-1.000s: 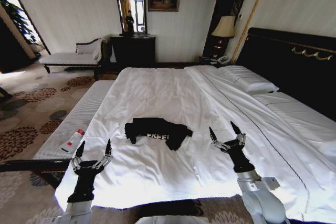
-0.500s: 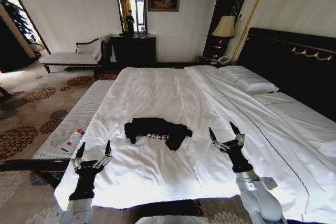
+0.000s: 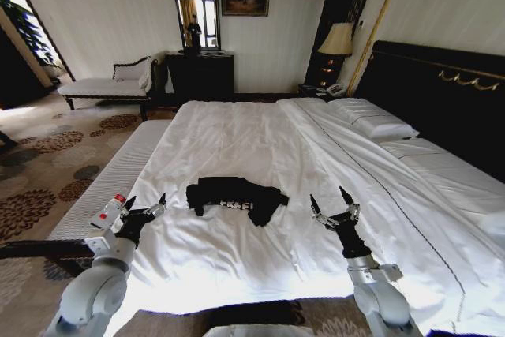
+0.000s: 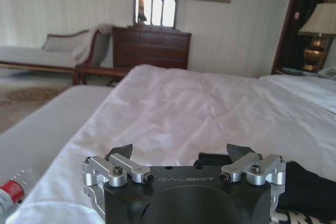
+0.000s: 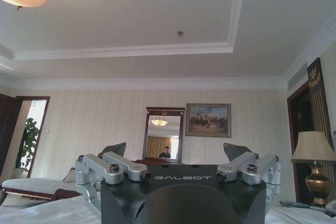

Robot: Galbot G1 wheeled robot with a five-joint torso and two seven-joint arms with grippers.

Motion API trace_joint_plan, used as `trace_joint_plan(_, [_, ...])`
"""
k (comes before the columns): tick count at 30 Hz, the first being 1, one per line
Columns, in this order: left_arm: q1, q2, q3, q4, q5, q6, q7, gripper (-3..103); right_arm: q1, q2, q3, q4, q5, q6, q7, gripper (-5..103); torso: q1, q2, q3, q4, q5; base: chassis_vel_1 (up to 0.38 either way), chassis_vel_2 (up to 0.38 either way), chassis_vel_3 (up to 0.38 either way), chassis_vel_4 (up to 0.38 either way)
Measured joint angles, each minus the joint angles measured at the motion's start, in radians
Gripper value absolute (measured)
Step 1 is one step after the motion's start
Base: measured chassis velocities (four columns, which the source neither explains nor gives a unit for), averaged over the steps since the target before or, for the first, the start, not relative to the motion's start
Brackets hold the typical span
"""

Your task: Fold the clothes on the bed.

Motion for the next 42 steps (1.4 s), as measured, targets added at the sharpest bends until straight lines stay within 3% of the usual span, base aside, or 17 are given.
trace_joint_plan(1, [0.000, 0.000, 0.000, 0.000, 0.000, 0.000, 0.000, 100, 0.000, 0.000, 0.000, 0.000, 0.000, 0.000, 0.000, 100, 0.000, 0.000, 0.000, 0.0000, 0.0000, 0.000, 0.000, 0.000, 0.000])
trace_joint_plan(3, [-0.049, 0.052, 0.016, 0.062, -0.091, 0.076, 0.059, 100, 0.008, -0.001, -0.008, -0.024, 0.000, 0.008, 0.000, 100, 0.000, 0.000, 0.000, 0.0002, 0.0001, 0.000, 0.000, 0.000, 0.000])
trace_joint_plan(5, [-0.121, 0.096, 0.052, 0.131, -0.156, 0.129, 0.078, 100, 0.022, -0.002, -0.025, -0.050, 0.001, 0.018, 0.000, 100, 0.000, 0.000, 0.000, -0.0003, -0.0001, 0.000, 0.000, 0.000, 0.000])
trace_joint_plan(8, [-0.174, 0.123, 0.070, 0.174, -0.207, 0.163, 0.078, 100, 0.048, -0.009, -0.058, -0.075, 0.004, 0.021, 0.000, 100, 0.000, 0.000, 0.000, -0.0009, 0.0000, 0.000, 0.000, 0.000, 0.000])
trace_joint_plan(10, [-0.247, 0.155, 0.108, 0.228, -0.248, 0.194, 0.075, 100, 0.076, -0.013, -0.087, -0.097, 0.005, 0.022, 0.000, 100, 0.000, 0.000, 0.000, 0.0012, 0.0004, 0.000, 0.000, 0.000, 0.000])
trace_joint_plan(12, [-0.292, 0.169, 0.140, 0.257, -0.256, 0.203, 0.075, 100, 0.080, -0.013, -0.093, -0.102, 0.006, 0.023, 0.000, 100, 0.000, 0.000, 0.000, 0.0012, 0.0005, 0.000, 0.000, 0.000, 0.000])
trace_joint_plan(14, [-0.398, 0.192, 0.214, 0.323, -0.272, 0.219, 0.065, 100, 0.084, -0.011, -0.098, -0.110, 0.008, 0.026, 0.000, 100, 0.000, 0.000, 0.000, -0.0007, 0.0000, 0.000, 0.000, 0.000, 0.000])
trace_joint_plan(17, [-0.569, 0.188, 0.314, 0.439, -0.347, 0.272, 0.020, 100, 0.084, -0.011, -0.097, -0.118, 0.008, 0.029, -0.001, 100, 0.000, 0.000, 0.000, -0.0004, 0.0002, 0.000, 0.000, 0.000, 0.000])
trace_joint_plan(25, [-0.815, 0.128, 0.440, 0.645, -0.390, 0.287, 0.021, 100, 0.083, -0.011, -0.097, -0.115, 0.016, 0.025, 0.006, 100, 0.000, 0.000, 0.000, -0.0006, 0.0003, 0.000, 0.000, 0.000, 0.000])
trace_joint_plan(33, [-0.848, 0.125, 0.484, 0.709, -0.379, 0.284, 0.099, 100, 0.081, -0.012, -0.085, -0.122, 0.017, 0.025, 0.007, 100, 0.000, 0.000, 0.000, 0.0001, 0.0004, 0.000, 0.000, 0.000, 0.000])
trace_joint_plan(42, [-0.812, 0.115, 0.478, 0.764, -0.372, 0.281, 0.122, 100, 0.091, -0.007, -0.123, -0.119, 0.011, 0.018, 0.017, 100, 0.000, 0.000, 0.000, -0.0003, 0.0003, 0.000, 0.000, 0.000, 0.000])
